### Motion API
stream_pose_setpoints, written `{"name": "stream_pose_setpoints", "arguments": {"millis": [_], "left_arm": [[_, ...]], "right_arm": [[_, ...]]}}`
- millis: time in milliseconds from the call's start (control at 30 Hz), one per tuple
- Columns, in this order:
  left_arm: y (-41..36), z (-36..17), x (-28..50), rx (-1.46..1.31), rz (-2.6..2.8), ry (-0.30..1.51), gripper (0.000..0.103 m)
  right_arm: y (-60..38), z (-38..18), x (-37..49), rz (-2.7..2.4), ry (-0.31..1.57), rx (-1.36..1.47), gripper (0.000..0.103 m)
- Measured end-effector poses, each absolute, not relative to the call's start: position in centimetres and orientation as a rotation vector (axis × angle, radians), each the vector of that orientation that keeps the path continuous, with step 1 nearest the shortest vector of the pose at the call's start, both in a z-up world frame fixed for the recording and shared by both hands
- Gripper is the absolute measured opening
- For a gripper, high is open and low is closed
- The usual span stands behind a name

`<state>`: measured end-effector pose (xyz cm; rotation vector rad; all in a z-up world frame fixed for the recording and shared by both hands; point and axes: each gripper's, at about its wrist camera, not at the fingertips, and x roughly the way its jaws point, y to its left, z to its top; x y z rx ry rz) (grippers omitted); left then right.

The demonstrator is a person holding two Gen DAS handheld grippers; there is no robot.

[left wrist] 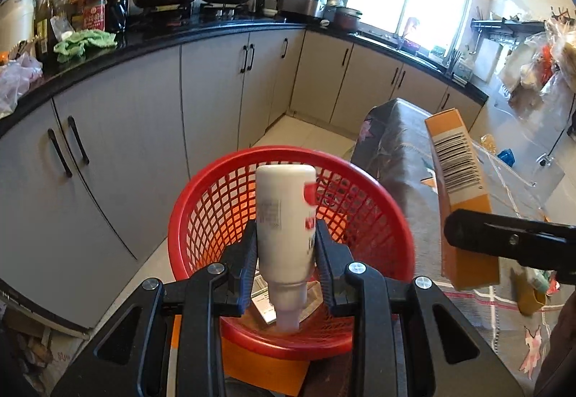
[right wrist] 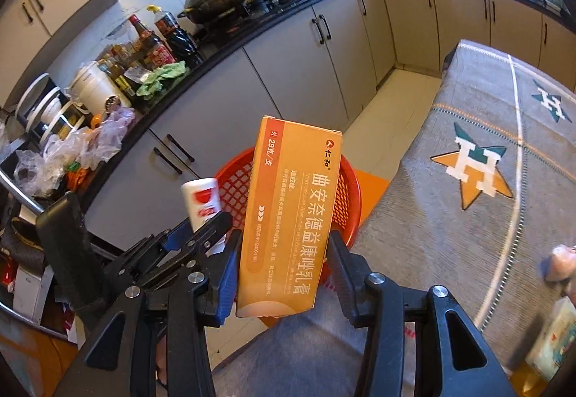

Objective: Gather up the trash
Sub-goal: 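Release the tube and orange box into the red basket with both tools, then grasp the green snack pack with the left tool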

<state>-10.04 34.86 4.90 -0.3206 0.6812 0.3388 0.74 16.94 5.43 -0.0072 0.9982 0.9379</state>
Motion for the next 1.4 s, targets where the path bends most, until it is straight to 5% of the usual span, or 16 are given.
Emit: {"name": "stream_pose_setpoints", "arguments": {"millis": [500,767,1400], "left_arm": [[36.0,3.0,-8.9,-0.327,0.347,0.710,0.029],[35.6,3.9,-9.6,-0.335,0.338,0.687,0.045],[24.0,6.9,-9.4,-0.254,0.104,0.694,0.052]], "right_arm": [[19.5,2.5,2.5,0.911,1.064,-0.006,0.054],[17.3,4.1,1.6,0.912,1.012,0.018,0.054],[0.6,5.7,-1.2,0.825,0.932,0.217,0.058]]}}
